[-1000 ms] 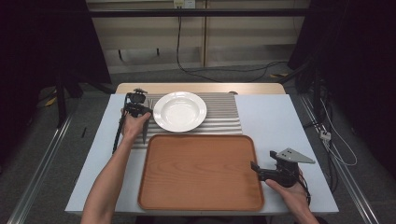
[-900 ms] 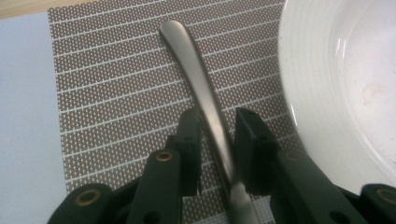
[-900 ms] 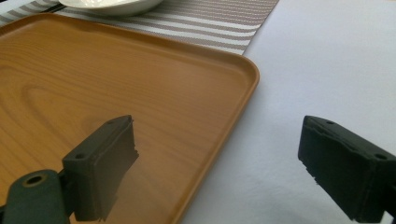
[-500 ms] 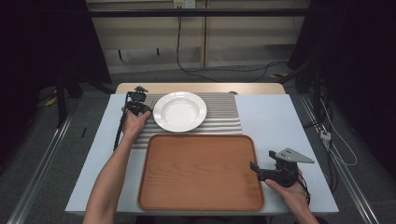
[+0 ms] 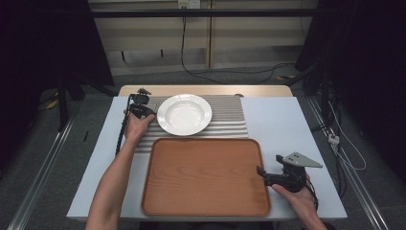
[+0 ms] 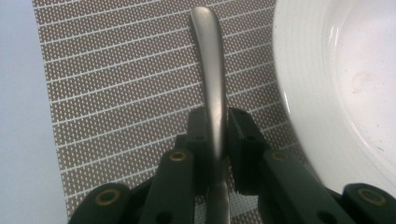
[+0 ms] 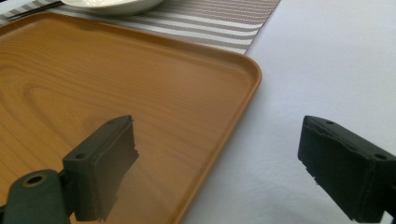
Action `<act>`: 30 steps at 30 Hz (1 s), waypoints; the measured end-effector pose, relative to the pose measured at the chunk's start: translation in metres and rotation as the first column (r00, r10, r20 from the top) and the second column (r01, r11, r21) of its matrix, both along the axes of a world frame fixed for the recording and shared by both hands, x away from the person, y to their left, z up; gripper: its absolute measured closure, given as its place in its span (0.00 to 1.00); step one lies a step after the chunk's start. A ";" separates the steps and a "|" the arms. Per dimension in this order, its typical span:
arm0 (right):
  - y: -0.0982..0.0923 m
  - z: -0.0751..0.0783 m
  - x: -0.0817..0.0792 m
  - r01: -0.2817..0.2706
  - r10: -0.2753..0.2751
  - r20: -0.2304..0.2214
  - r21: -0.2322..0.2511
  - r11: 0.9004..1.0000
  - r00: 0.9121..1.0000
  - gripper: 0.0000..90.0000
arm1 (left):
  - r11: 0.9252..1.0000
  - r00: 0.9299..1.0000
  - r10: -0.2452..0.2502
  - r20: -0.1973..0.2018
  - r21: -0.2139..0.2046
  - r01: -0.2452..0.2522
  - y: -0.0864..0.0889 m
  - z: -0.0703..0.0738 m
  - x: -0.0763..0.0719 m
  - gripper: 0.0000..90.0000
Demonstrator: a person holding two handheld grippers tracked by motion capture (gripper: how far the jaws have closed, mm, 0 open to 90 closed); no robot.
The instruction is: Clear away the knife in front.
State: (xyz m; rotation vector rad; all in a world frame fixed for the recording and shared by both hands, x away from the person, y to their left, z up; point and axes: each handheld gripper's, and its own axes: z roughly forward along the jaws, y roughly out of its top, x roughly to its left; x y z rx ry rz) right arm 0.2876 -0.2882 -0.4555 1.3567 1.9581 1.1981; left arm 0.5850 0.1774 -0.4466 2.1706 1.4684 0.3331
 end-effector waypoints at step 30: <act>0.001 0.001 0.000 0.000 0.000 0.000 0.000 1.000 1.000 0.12 | 1.000 1.000 -0.027 0.014 0.010 0.027 0.009 0.021 -0.012 0.89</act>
